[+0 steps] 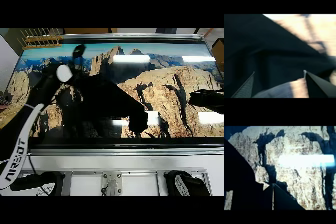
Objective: Fold the clothes and pants, and hang the long-sleeved shirts on hangers.
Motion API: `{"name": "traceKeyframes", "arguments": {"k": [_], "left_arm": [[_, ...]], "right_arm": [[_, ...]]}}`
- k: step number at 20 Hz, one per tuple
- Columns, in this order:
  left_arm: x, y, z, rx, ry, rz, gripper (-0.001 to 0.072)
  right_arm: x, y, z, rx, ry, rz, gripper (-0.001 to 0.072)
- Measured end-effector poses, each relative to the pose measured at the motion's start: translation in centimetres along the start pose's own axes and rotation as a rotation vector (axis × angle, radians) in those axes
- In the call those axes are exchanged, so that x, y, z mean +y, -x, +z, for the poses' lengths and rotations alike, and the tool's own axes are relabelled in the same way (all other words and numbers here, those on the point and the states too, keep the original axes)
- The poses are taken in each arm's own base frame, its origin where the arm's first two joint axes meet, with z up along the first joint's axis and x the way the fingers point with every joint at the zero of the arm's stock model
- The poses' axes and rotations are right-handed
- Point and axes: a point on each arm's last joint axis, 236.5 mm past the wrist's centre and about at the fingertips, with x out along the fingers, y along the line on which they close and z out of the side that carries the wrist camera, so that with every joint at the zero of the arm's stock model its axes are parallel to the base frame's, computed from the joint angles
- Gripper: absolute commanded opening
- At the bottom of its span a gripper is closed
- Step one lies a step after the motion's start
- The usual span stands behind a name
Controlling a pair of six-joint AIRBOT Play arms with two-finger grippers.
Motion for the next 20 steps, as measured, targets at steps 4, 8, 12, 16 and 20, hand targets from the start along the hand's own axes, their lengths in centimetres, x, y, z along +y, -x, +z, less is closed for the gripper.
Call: {"name": "traceKeyframes", "arguments": {"k": [4, 8, 12, 16, 20], "left_arm": [[11.4, -0.7, -6.4, 0.115, 0.266, 0.11, 0.0671], [15.4, -2.7, -11.7, 0.154, 0.434, 0.104, 0.0671], [15.9, -4.6, -12.8, 0.109, 0.471, 0.099, 0.0671], [15.1, -6.9, -12.1, 0.113, 0.45, 0.089, 0.0667], [14.4, -8.3, -9.5, 0.11, 0.425, 0.071, 0.0004]], "right_arm": [[0.1, 0.1, -0.9, 0.038, -0.003, 0.008, 0.0012], [0.3, -0.2, -1.3, 0.058, -0.021, 0.017, 0.0011], [0.5, -0.7, -1.6, 0.078, -0.039, 0.03, 0.0011], [0.6, -1.9, -3.2, 0.131, -0.068, 0.049, 0.0011], [0.4, -4.7, -8.0, 0.265, -0.124, 0.07, 0.0076]]}}
